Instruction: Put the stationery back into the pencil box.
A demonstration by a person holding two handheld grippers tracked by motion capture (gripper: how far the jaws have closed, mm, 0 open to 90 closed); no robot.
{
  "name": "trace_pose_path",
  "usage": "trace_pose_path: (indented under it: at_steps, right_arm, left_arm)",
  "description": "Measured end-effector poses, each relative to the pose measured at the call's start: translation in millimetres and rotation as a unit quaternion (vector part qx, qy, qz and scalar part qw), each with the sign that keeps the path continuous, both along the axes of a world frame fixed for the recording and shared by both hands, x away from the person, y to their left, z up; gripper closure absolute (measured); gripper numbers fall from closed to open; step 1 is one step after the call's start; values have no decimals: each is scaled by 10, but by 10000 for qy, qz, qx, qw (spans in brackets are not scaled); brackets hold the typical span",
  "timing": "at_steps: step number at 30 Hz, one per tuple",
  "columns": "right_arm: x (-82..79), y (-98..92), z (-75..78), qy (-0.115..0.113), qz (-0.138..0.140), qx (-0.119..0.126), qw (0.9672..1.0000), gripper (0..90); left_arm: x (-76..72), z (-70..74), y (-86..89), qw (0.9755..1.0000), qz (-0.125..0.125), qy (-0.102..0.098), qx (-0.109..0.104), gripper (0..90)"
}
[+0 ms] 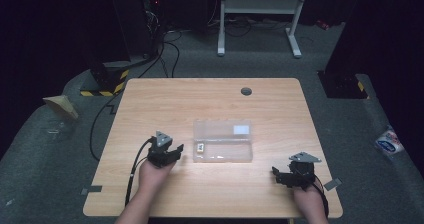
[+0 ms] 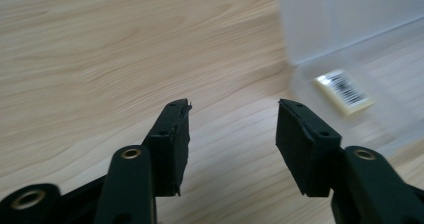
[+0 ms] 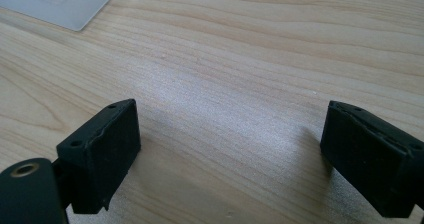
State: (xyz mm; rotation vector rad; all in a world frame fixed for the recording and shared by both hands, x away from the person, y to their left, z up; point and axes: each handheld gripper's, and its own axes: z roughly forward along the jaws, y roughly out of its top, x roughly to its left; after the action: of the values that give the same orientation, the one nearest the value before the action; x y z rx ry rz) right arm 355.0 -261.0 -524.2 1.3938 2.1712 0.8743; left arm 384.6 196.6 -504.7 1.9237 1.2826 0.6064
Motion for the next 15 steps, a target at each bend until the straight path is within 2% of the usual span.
trace_pose_path:
  at_steps: [3, 4, 5, 6, 8, 10, 11, 14, 15]
  right_arm:
    - [0, 0, 0, 0, -1, -1, 10000, 86]
    - [0, 0, 0, -1, 0, -1, 10000, 86]
    - [0, 0, 0, -1, -1, 0, 10000, 86]
    - [0, 0, 0, -1, -1, 0, 10000, 86]
    - [0, 0, 0, -1, -1, 0, 10000, 86]
    - [0, 0, 0, 1, -1, 1, 10000, 86]
    - [0, 0, 0, 1, -1, 1, 10000, 86]
    - [0, 0, 0, 0, 0, 0, 10000, 86]
    - [1, 0, 0, 0, 2, 0, 10000, 86]
  left_arm:
    - [-47, -67, 316, 9997, 210, 98, 107, 437]
    - [-47, -67, 316, 9997, 210, 98, 107, 418]
    - [-79, -97, 483, 9992, 361, 181, 70, 406]
    - [-79, -97, 483, 9992, 361, 181, 70, 393]
    - [-122, -132, 641, 9985, 476, 259, 53, 372]
    - [-207, -181, 860, 9976, 533, 436, 64, 336]
    - [-207, -181, 860, 9976, 533, 436, 64, 323]
    - [-346, -197, 1051, 9976, 503, 485, 14, 287]
    - [-377, -202, 1081, 9977, 472, 481, 18, 205]
